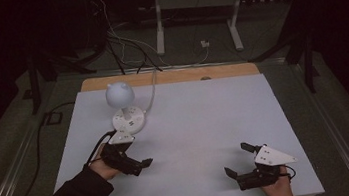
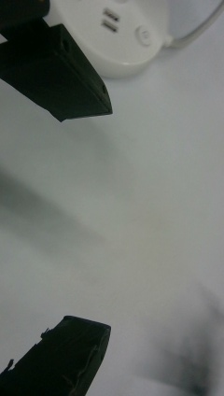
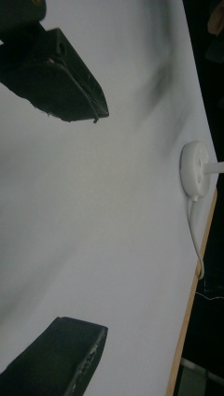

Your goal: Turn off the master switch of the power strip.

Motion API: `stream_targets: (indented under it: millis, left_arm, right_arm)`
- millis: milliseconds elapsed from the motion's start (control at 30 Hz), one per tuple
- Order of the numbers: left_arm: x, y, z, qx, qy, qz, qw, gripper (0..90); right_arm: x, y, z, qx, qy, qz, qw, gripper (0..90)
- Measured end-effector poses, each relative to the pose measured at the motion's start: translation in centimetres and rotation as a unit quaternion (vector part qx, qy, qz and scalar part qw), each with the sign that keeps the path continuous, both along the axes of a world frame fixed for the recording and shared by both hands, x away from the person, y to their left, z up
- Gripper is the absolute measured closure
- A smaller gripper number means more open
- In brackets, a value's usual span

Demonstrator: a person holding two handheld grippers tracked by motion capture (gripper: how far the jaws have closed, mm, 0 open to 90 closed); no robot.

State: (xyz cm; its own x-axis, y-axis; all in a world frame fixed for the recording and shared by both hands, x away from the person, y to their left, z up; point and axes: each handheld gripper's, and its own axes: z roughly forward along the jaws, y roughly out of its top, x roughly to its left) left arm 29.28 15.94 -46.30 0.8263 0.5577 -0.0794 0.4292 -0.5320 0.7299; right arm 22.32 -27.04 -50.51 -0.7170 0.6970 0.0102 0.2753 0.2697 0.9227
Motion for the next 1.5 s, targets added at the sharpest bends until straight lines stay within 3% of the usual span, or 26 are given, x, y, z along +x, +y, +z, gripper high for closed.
stream_targets:
  millis: [200, 467, 633, 1100, 1400, 1500]
  left_arm:
    - [-1.0, 1.5, -1.1, -0.010, 0.003, -0.012, 0.9999, 0.2]
    - [-2.4, 3.0, -2.4, 0.005, 0.003, -0.008, 1.0000, 0.2]
    - [-3.1, 3.9, -3.2, 0.010, 0.013, -0.007, 0.9998, 0.2]
    - [-4.9, 7.2, -4.9, 0.021, 0.000, 0.014, 0.9997, 0.2]
    - [-6.0, 8.4, -6.4, 0.036, 0.011, 0.025, 0.9990, 0.2]
    - [-5.9, 8.6, -6.4, 0.028, 0.009, 0.030, 0.9991, 0.2]
  right_arm:
    - [0.0, 0.1, -0.1, -0.002, 0.002, 0.000, 1.0000, 0.0]
    - [0.1, 0.3, -0.1, -0.003, 0.003, 0.004, 1.0000, 0.0]
    - [0.1, 0.4, -0.2, -0.004, 0.004, 0.006, 1.0000, 0.0]
    - [0.1, 0.3, -0.2, -0.006, 0.007, 0.007, 0.9999, 0.0]
    - [0.1, 0.4, -0.3, -0.011, 0.009, 0.008, 0.9999, 0.0]
    - [0.1, 0.4, -0.3, -0.010, 0.008, 0.009, 0.9999, 0.0]
